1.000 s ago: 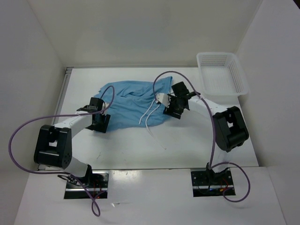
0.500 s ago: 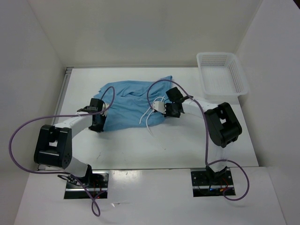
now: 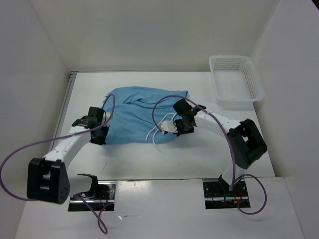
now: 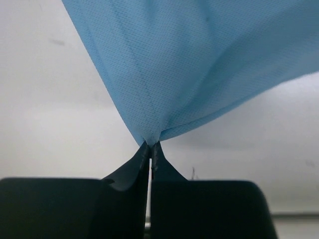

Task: Fold and stack the shorts
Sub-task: Flatten the shorts out

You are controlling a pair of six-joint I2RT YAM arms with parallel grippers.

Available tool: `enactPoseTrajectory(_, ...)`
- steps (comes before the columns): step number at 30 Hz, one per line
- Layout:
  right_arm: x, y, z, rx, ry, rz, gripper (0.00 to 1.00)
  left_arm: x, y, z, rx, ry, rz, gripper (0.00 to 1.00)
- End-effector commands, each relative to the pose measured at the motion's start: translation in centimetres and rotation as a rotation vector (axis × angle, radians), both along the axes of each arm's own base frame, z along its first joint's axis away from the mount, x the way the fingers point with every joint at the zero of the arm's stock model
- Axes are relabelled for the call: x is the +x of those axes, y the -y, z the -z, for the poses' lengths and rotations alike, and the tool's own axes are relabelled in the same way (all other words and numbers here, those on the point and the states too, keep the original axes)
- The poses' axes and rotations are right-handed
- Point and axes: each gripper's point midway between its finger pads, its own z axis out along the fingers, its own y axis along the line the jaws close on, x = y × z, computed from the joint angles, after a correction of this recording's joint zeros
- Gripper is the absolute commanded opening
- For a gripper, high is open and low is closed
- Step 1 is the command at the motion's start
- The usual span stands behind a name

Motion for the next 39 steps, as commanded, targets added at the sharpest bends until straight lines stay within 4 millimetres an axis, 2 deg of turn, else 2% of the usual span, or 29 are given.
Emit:
enactPoseTrajectory(1, -5.9, 1.9, -1.3, -0.104, -0.122, -0.110, 0.00, -6.6, 0.9, -1.5, -0.089, -0.151, 0.018, 0.00)
enactPoseTrajectory(2, -7.0, 1.5, -2.2, -0.081, -0.134, -0.144, 0.00, -8.6, 1.2, -2.2, -0.112, -0.199, 0.022, 0.00)
enactPoseTrajectory(3, -8.7, 2.4, -2.4, -0.103, -0.194, -0.147, 0.00, -9.1, 1.6, -3.6, -0.141, -0.155, 0.033, 0.00)
enactPoseTrajectory(4, -9.7, 2.4, -3.0, -0.108, -0.215, -0.165, 0.00, -10.0, 2.0, -4.0, -0.170, -0.164, 0.041, 0.00)
enactPoseTrajectory(6, -11.7, 2.6, -3.9, -0.124, -0.248, -0.215, 0.00, -10.0, 2.0, -5.2, -0.176, -0.078, 0.049, 0.00)
enactPoseTrajectory(7, -13.5, 3.8, -3.7, -0.176, -0.305, -0.231, 0.00, -10.0, 2.0, -5.5, -0.178, -0.054, 0.051, 0.00)
enactPoseTrajectory(9, -15.6, 4.9, -3.1, -0.257, -0.343, -0.275, 0.00, -10.2, 2.0, -6.0, -0.180, -0.021, 0.054, 0.00)
enactPoseTrajectory(13, -15.9, 5.1, -3.2, -0.251, -0.317, -0.259, 0.02, -10.4, 2.4, -6.7, -0.201, -0.012, 0.063, 0.00)
enactPoseTrajectory(15, -15.8, 4.9, -3.4, -0.233, -0.303, -0.219, 0.18, -10.6, 2.5, -6.9, -0.211, -0.001, 0.068, 0.05)
enactPoseTrajectory(16, -15.8, 4.6, -3.3, -0.215, -0.305, -0.211, 0.58, -10.6, 2.5, -6.9, -0.211, -0.001, 0.068, 0.15)
enactPoseTrajectory(17, -15.7, 4.4, -3.4, -0.203, -0.292, -0.200, 1.00, -10.6, 2.5, -7.1, -0.211, 0.013, 0.069, 0.34)
enactPoseTrajectory(18, -15.8, 4.1, -3.6, -0.178, -0.288, -0.164, 1.00, -10.6, 2.5, -7.2, -0.212, 0.024, 0.070, 0.58)
enactPoseTrajectory(20, -15.8, 3.1, -3.8, -0.119, -0.282, -0.137, 1.00, -10.6, 2.5, -6.9, -0.212, 0.022, 0.070, 0.70)
enactPoseTrajectory(22, -15.1, 1.7, -4.8, -0.036, -0.241, -0.094, 1.00, -10.2, 2.6, -6.4, -0.213, 0.033, 0.071, 0.77)
enactPoseTrajectory(23, -13.9, 0.4, -5.5, 0.024, -0.185, -0.076, 1.00, -9.8, 2.6, -6.2, -0.214, 0.046, 0.073, 0.77)
enactPoseTrajectory(25, -12.0, -1.9, -8.0, 0.176, -0.121, -0.009, 1.00, -6.9, 2.7, -6.5, -0.218, 0.138, 0.071, 0.78)
enactPoseTrajectory(26, -9.2, -4.0, -10.1, 0.300, -0.032, 0.027, 1.00, -5.7, 2.9, -6.8, -0.233, 0.172, 0.073, 0.78)
enactPoseTrajectory(27, -7.5, -4.8, -11.8, 0.393, 0.020, 0.079, 1.00, -3.0, 3.4, -7.9, -0.250, 0.262, 0.090, 0.80)
enactPoseTrajectory(28, -5.0, -4.3, -13.2, 0.488, 0.050, 0.228, 0.96, -1.4, 3.6, -7.7, -0.266, 0.247, 0.086, 0.80)
enactPoseTrajectory(30, 0.1, -4.8, -16.2, 0.641, 0.146, 0.348, 0.86, 2.9, 4.9, -10.6, -0.328, 0.325, 0.124, 0.80)
enactPoseTrajectory(31, 2.0, -4.8, -14.6, 0.662, 0.077, 0.470, 0.84, 4.8, 4.9, -9.3, -0.350, 0.259, 0.107, 0.80)
enactPoseTrajectory(32, 5.0, -3.3, -15.8, 0.710, 0.088, 0.564, 0.81, 6.6, 5.0, -9.8, -0.373, 0.266, 0.110, 0.80)
enactPoseTrajectory(33, 6.5, -2.7, -15.2, 0.720, 0.059, 0.631, 0.76, 10.1, 5.4, -10.8, -0.401, 0.290, 0.123, 0.80)
enactPoseTrajectory(34, 8.0, -2.1, -12.5, 0.692, -0.008, 0.704, 0.74, 11.8, 5.6, -11.1, -0.410, 0.303, 0.131, 0.80)
enactPoseTrajectory(35, 9.7, -0.6, -12.4, 0.715, -0.017, 0.788, 0.72, 13.3, 5.7, -11.3, -0.418, 0.311, 0.138, 0.80)
enactPoseTrajectory(36, 10.6, 0.0, -11.4, 0.711, -0.017, 0.809, 0.67, 14.7, 5.9, -11.3, -0.426, 0.308, 0.142, 0.80)
enactPoseTrajectory(37, 11.4, 0.3, -10.9, 0.717, -0.019, 0.832, 0.64, 17.6, 5.7, -11.3, -0.434, 0.307, 0.138, 0.80)
enactPoseTrajectory(38, 12.3, 1.2, -8.9, 0.681, -0.015, 0.887, 0.62, 18.8, 5.9, -11.0, -0.442, 0.294, 0.140, 0.80)
enactPoseTrajectory(39, 12.5, 1.2, -8.1, 0.673, -0.023, 0.890, 0.60, 20.0, 5.9, -10.7, -0.442, 0.290, 0.139, 0.80)
